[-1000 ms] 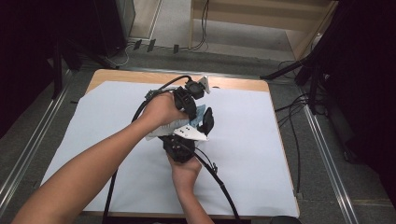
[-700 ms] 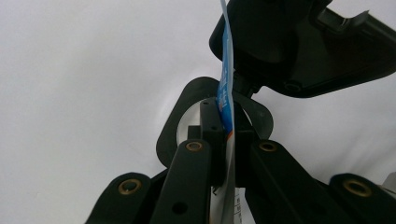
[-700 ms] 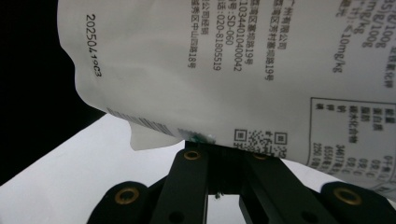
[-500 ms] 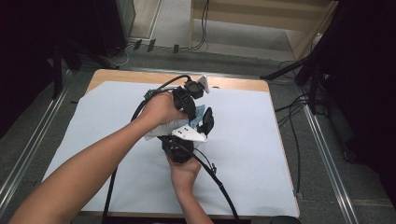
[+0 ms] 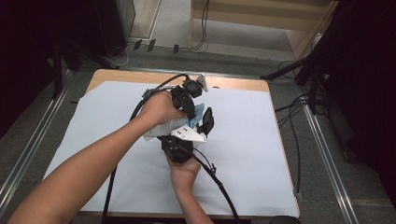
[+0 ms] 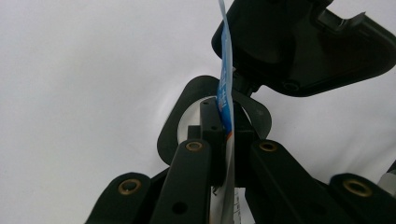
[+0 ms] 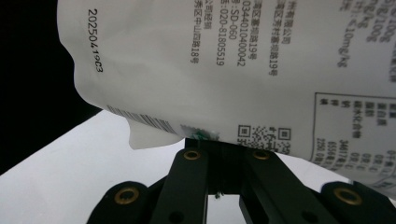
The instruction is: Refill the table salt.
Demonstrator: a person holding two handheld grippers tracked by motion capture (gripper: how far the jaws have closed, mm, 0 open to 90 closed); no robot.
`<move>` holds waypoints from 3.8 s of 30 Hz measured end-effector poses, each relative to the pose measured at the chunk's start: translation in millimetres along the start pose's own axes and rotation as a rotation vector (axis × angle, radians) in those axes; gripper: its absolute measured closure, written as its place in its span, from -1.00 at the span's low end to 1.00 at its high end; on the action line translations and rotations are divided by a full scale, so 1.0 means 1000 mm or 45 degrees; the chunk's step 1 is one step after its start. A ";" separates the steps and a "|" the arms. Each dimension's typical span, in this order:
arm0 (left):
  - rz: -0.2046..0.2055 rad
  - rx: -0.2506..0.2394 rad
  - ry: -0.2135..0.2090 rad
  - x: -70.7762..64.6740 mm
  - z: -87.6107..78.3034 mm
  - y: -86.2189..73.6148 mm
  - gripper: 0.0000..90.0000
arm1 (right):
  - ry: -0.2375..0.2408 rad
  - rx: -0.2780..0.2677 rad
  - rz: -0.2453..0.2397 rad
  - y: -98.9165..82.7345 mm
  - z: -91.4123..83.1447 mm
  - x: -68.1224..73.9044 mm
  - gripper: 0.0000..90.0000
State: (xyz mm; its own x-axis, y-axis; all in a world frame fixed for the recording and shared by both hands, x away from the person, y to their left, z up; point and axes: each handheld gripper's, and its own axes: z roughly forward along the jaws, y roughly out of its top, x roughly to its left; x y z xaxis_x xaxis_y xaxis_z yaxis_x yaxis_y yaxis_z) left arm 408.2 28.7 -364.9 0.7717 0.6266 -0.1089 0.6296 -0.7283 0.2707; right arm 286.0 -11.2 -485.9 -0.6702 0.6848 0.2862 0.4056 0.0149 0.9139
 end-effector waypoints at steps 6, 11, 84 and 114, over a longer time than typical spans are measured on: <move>-0.009 0.022 0.003 -0.001 0.001 0.002 1.00 | 0.011 0.007 -0.013 -0.002 0.002 0.002 1.00; 0.001 0.006 0.020 -0.002 0.001 0.004 1.00 | 0.014 0.019 -0.029 -0.004 0.003 0.003 1.00; 0.031 -0.031 0.003 0.001 0.003 -0.001 1.00 | 0.016 0.049 -0.019 0.001 0.001 0.001 1.00; 0.048 0.008 0.032 -0.006 0.006 0.006 0.99 | 0.036 0.020 0.001 0.001 0.001 0.000 1.00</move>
State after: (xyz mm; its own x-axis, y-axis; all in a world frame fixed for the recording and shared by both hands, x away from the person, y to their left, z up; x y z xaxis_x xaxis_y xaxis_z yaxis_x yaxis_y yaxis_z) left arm 407.9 18.7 -367.9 0.7926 0.6052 -0.0745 0.6005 -0.7534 0.2680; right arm 287.4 -10.5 -485.8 -0.6870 0.6639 0.2953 0.4156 0.0257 0.9092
